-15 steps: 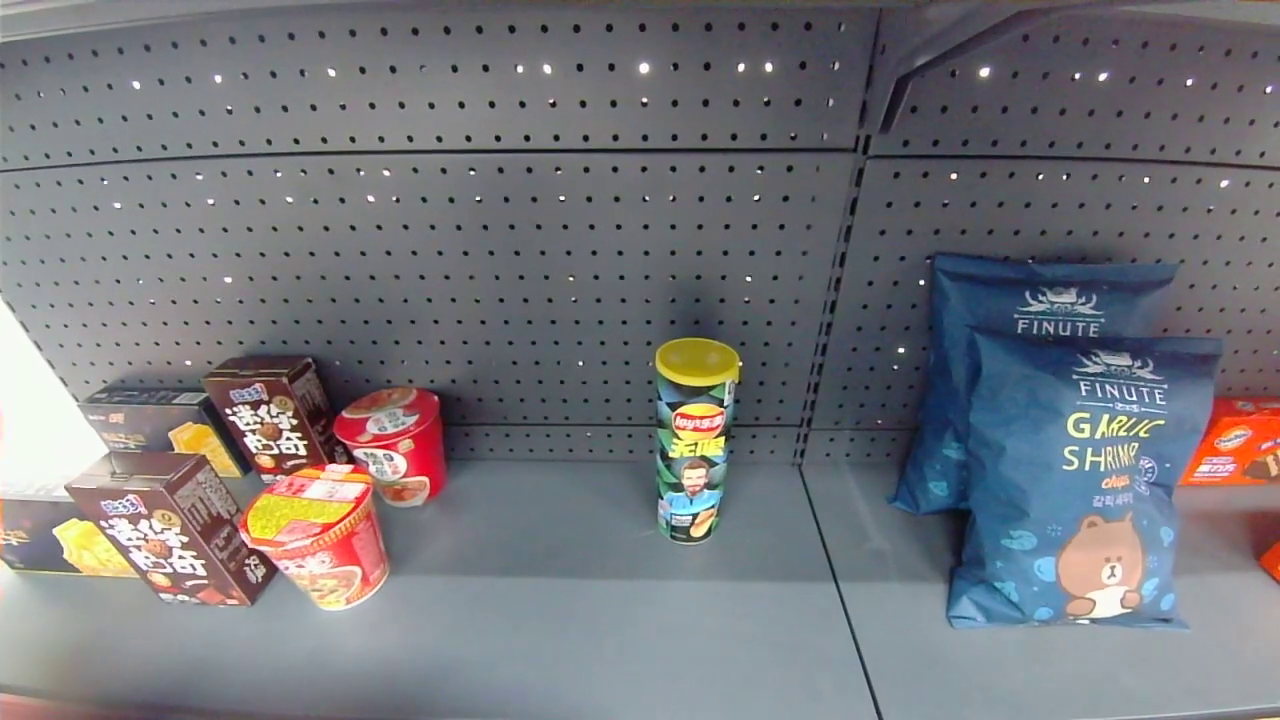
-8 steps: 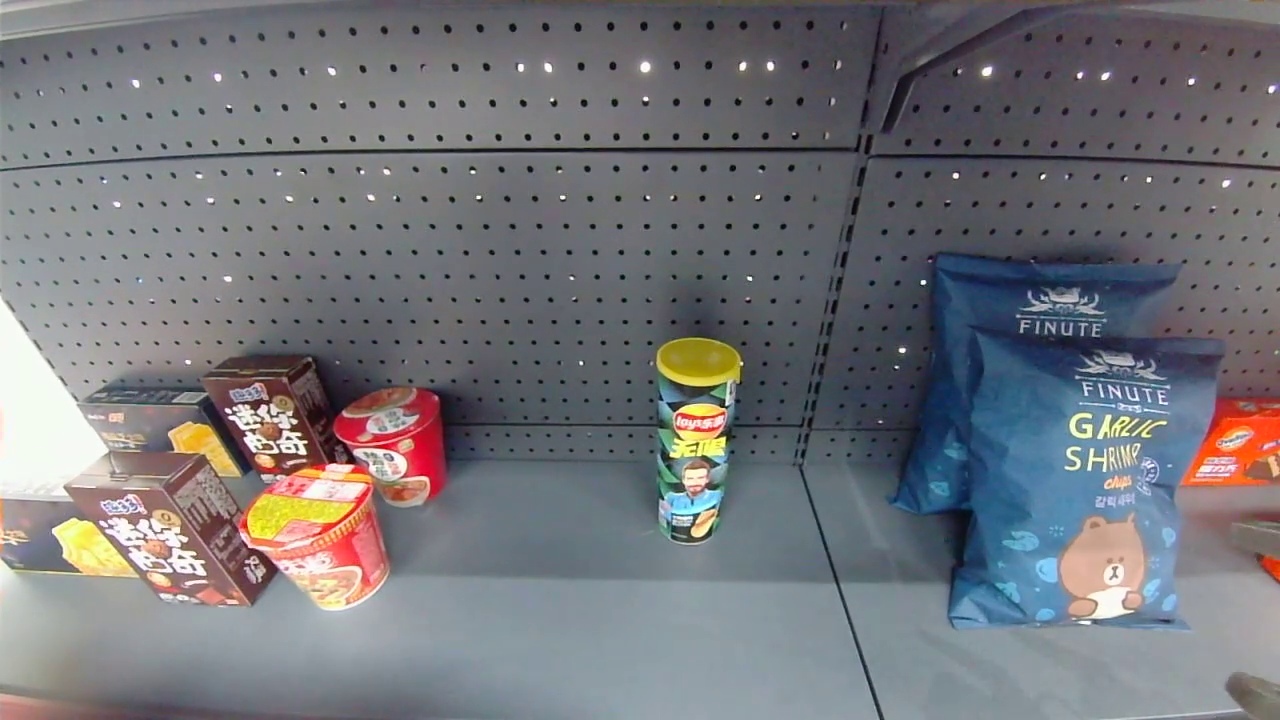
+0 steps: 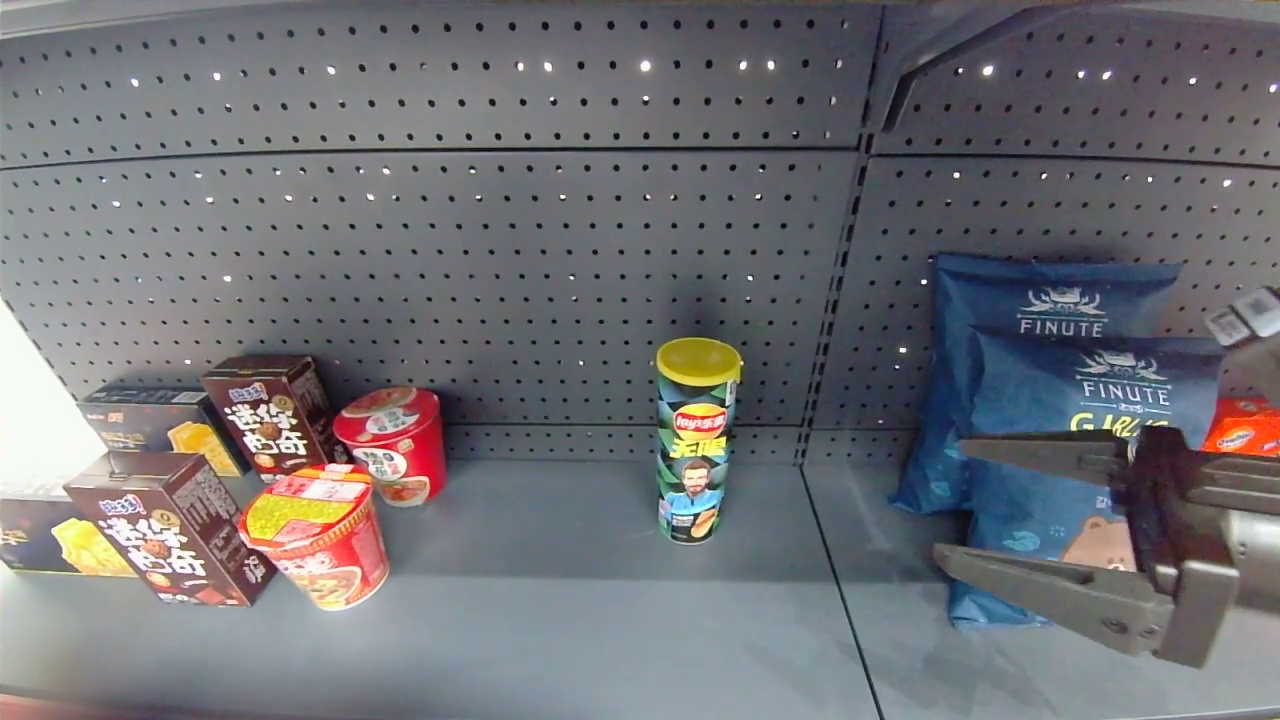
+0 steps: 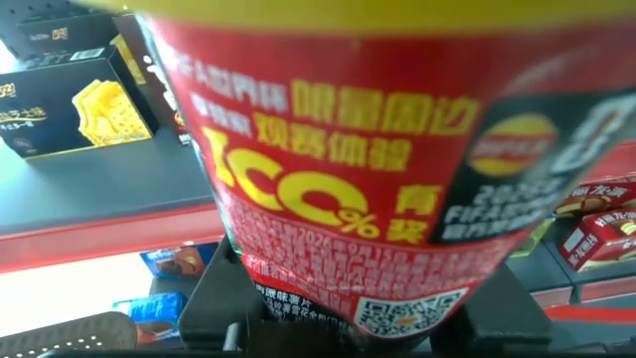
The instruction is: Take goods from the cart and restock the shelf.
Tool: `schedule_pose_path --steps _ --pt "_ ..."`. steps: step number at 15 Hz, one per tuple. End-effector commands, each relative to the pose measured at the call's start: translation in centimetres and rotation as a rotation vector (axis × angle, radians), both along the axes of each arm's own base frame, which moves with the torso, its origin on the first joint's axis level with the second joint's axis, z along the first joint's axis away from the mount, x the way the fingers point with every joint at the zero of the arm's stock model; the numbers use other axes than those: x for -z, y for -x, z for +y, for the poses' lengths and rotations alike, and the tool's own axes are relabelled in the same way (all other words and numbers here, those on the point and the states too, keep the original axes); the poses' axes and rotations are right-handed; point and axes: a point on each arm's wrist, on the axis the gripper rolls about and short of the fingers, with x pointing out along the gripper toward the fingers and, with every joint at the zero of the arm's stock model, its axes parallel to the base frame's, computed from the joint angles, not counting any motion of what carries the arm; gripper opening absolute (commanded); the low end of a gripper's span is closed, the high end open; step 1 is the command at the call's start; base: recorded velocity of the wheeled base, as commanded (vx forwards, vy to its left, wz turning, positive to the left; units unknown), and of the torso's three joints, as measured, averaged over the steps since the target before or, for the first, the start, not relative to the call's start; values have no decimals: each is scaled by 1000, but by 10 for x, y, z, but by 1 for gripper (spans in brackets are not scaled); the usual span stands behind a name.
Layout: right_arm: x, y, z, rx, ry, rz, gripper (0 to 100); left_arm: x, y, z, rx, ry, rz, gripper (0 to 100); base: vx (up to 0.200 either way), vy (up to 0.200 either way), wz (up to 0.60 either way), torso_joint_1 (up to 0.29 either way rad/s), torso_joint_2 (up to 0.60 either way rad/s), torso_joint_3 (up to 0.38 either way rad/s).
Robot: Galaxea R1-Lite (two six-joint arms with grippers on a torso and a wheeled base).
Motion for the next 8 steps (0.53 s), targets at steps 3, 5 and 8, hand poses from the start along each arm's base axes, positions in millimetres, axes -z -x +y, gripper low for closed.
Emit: schedule_pose_path --steps 3,5,8 --pt "25 -76 38 -157 16 3 100 -1 0 1 15 1 -3 0 0 0 0 0 0 0" --pt "28 -98 46 -196 -1 -7 100 -1 0 1 13 3 -7 0 0 0 0 0 0 0" --pt "35 -120 58 -203 3 7 100 -2 2 2 18 7 -17 0 0 0 0 0 0 0"
